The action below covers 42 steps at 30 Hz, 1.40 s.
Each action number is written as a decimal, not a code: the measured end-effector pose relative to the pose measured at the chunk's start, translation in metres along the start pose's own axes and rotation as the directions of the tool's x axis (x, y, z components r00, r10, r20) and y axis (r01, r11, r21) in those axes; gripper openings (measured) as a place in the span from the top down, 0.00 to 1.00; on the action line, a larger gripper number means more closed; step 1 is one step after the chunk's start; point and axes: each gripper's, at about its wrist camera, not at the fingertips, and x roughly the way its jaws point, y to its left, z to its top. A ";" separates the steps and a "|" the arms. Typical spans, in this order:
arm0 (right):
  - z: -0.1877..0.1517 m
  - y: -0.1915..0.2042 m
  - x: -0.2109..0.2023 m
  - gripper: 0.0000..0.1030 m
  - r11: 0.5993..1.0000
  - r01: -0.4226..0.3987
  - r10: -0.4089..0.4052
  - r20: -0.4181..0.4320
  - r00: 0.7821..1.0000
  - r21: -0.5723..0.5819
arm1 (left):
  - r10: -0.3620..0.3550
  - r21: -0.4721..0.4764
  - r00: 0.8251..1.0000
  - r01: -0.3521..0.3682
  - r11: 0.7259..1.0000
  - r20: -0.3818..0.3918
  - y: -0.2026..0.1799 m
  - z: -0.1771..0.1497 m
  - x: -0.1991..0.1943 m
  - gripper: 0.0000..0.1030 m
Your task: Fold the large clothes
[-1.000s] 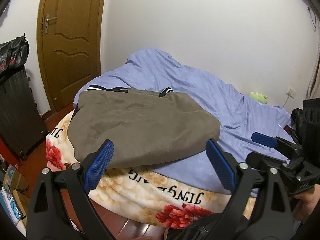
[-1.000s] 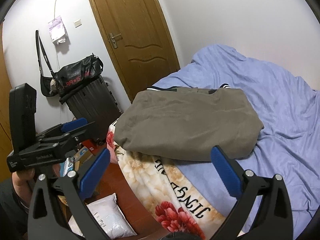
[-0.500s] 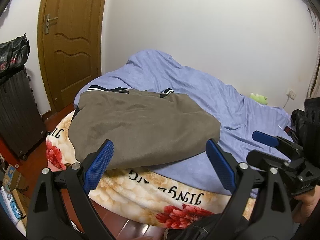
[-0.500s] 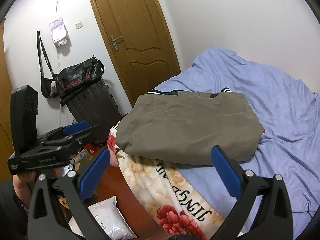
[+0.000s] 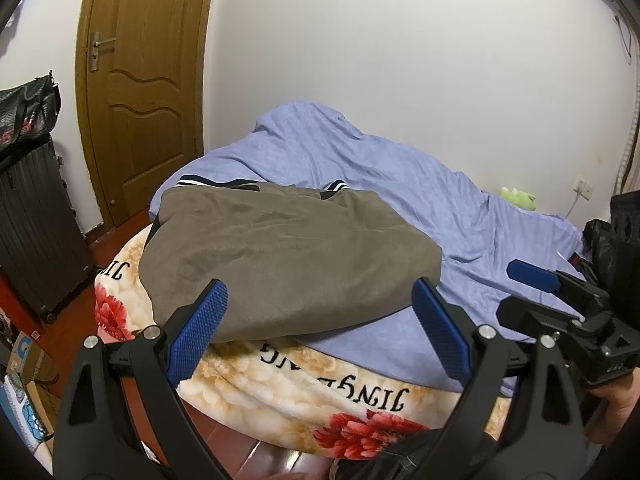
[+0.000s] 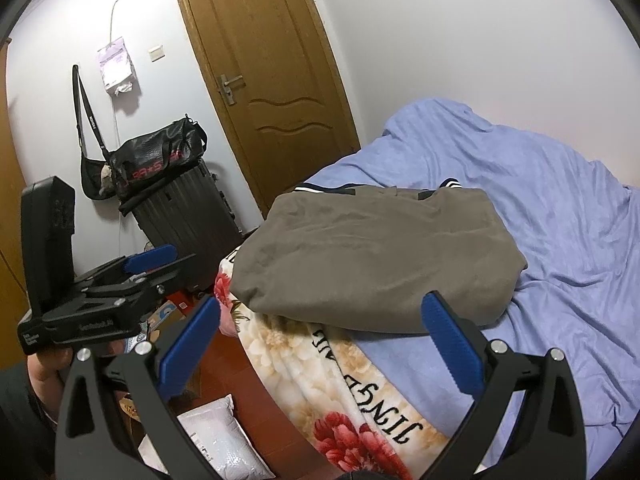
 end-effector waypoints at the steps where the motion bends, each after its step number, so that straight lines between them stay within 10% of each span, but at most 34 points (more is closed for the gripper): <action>1: 0.000 0.000 -0.001 0.04 1.000 -0.001 0.001 -0.002 1.000 -0.004 | -0.002 0.000 1.000 0.002 1.000 0.000 0.000 0.000 0.000 0.12; 42: -0.023 -0.008 0.004 0.04 1.000 -0.021 0.021 -0.034 0.999 0.015 | -0.087 -0.019 0.996 0.087 0.996 -0.010 -0.001 -0.009 0.009 0.07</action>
